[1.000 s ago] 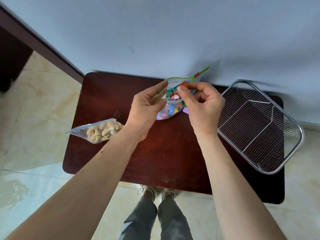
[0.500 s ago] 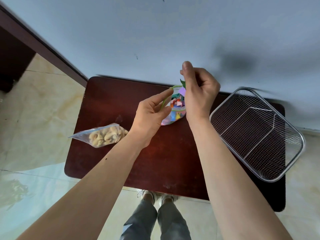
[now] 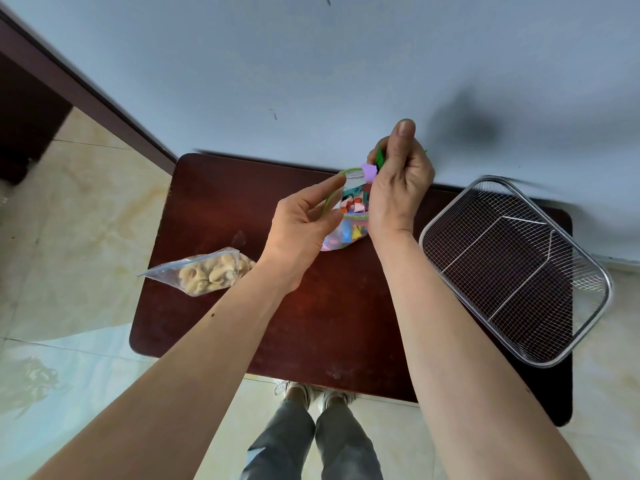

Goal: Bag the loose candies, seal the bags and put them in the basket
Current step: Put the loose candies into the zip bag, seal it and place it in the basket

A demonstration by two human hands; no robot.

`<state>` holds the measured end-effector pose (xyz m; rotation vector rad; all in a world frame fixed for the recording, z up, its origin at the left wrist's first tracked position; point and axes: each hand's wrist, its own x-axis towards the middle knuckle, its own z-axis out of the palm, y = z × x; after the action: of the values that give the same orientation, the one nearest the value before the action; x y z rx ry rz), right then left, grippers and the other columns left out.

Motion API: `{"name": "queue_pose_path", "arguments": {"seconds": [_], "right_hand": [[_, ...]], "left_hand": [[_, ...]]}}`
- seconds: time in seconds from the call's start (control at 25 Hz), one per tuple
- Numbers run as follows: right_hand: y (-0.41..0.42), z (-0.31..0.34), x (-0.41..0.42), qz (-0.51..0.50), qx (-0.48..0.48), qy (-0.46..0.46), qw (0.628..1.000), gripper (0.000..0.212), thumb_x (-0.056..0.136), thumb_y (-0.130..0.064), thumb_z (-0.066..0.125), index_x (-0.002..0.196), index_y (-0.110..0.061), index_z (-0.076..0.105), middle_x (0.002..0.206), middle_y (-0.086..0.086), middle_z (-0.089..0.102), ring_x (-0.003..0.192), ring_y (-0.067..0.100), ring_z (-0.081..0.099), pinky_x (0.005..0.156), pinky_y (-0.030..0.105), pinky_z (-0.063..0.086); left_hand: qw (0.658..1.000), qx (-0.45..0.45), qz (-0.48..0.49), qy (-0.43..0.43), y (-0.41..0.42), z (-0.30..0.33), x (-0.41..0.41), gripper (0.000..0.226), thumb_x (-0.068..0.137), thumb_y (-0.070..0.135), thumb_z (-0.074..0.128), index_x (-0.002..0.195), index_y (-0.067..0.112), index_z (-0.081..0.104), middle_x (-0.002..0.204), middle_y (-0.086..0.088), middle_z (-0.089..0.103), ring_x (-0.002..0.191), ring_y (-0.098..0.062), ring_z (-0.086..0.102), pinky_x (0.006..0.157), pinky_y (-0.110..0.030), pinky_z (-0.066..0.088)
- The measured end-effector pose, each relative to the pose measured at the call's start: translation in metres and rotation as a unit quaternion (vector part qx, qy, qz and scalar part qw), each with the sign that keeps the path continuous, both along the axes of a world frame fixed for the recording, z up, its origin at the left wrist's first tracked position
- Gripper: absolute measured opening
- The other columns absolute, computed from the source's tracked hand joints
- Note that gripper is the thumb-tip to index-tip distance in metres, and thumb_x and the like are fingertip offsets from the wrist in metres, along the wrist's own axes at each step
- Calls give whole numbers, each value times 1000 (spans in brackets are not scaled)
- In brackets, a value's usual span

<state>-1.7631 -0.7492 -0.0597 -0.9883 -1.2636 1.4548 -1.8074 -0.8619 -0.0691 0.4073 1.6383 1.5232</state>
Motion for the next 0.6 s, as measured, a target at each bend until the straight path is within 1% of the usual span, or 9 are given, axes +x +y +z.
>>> {"name": "queue_pose_path", "arguments": {"seconds": [0.12, 0.28, 0.44, 0.52, 0.56, 0.6], "right_hand": [[-1, -4, 2, 17, -8, 7, 1000, 46, 102, -20, 38, 58, -11, 43, 53, 7, 43, 49, 13, 41, 53, 24, 38], [-1, -9, 4, 21, -4, 10, 1000, 54, 101, -24, 38, 56, 3, 48, 53, 12, 46, 53, 23, 43, 59, 29, 38], [-3, -9, 5, 24, 6, 3, 1000, 56, 101, -24, 37, 57, 8, 50, 55, 20, 49, 54, 26, 45, 60, 29, 40], [0, -9, 10, 39, 22, -19, 999, 52, 100, -26, 41, 63, 7, 55, 59, 15, 55, 58, 21, 53, 63, 29, 45], [3, -11, 15, 57, 48, -46, 996, 47, 98, -29, 45, 68, 4, 58, 65, 10, 61, 64, 18, 58, 68, 30, 48], [8, -13, 21, 84, 92, -95, 988, 41, 95, -33, 49, 75, -1, 63, 73, 5, 66, 73, 14, 62, 75, 32, 51]], "left_hand": [[1000, 2, 3, 1, 1, 0, -1, 49, 88, -14, 55, 132, 7, 58, 135, -6, 62, 127, -11, 56, 111, -40, 43], [1000, 5, 1, 2, 0, 0, -1, 50, 87, -16, 54, 132, 6, 58, 134, -6, 63, 126, -10, 57, 109, -41, 45], [1000, 3, -2, 5, -1, -2, -1, 49, 88, -14, 55, 132, 6, 58, 134, -7, 62, 127, -11, 56, 109, -41, 45], [1000, -1, -1, 11, -2, -2, -3, 47, 88, -13, 55, 132, 5, 58, 134, -7, 62, 126, -11, 57, 110, -39, 44], [1000, -5, -3, 20, -3, -1, -5, 46, 89, -12, 55, 131, 5, 58, 134, -7, 62, 126, -11, 58, 109, -37, 45], [999, -11, -6, 32, -4, 0, -6, 44, 90, -11, 55, 131, 4, 58, 133, -6, 63, 125, -11, 58, 108, -33, 45]]}}
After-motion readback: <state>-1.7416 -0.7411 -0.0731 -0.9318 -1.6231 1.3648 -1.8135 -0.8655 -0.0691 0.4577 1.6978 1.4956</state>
